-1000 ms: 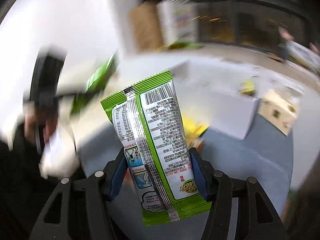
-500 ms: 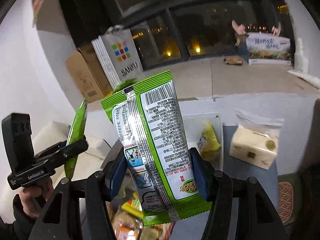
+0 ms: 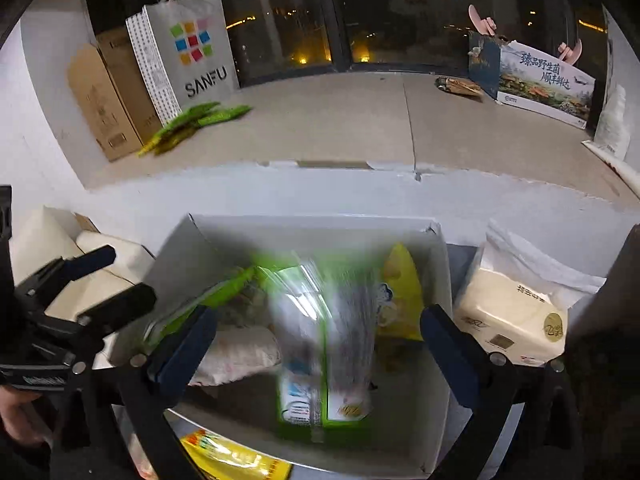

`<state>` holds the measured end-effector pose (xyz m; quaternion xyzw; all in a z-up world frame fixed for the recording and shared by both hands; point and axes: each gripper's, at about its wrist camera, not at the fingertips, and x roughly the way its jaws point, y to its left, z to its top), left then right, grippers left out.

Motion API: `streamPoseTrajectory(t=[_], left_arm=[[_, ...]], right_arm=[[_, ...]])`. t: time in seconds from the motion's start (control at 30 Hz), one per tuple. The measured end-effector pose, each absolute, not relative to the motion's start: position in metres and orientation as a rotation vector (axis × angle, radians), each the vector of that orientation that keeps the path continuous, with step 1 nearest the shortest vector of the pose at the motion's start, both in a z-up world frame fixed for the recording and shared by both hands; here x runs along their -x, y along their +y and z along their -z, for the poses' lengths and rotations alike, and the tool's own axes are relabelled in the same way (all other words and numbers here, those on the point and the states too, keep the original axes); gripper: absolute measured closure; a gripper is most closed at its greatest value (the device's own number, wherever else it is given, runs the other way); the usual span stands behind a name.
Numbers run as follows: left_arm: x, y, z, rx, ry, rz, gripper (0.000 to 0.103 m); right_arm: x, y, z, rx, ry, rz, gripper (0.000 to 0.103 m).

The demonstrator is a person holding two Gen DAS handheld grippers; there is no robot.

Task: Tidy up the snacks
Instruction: 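Lower both green stick packs into the white box and open both tools, then grasp the round bread pack with the left tool while the right tool grasps the green pea snack bag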

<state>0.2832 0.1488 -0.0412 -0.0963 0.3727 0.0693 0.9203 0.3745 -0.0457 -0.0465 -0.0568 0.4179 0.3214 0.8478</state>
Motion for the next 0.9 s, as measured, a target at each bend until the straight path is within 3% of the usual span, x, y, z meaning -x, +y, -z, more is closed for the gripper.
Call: streamPoseTrajectory(t=[0.3, 0.53, 0.9], left_arm=[[-0.250, 0.149, 0.023, 0.187, 0.718, -0.112, 0.000], [-0.173, 0.130, -0.002, 0.193, 0.604, -0.066, 0.000], [-0.055, 0.093, 0.013, 0.196, 0.566, -0.018, 0.000]], right_arm=[[-0.367, -0.066, 0.035, 0.003, 0.846, -0.723, 0.000], [-0.316, -0.104, 0.010, -0.147, 0.683, -0.810, 0.000], [-0.202, -0.157, 0.031, -0.049, 0.754, -0.955, 0.000]])
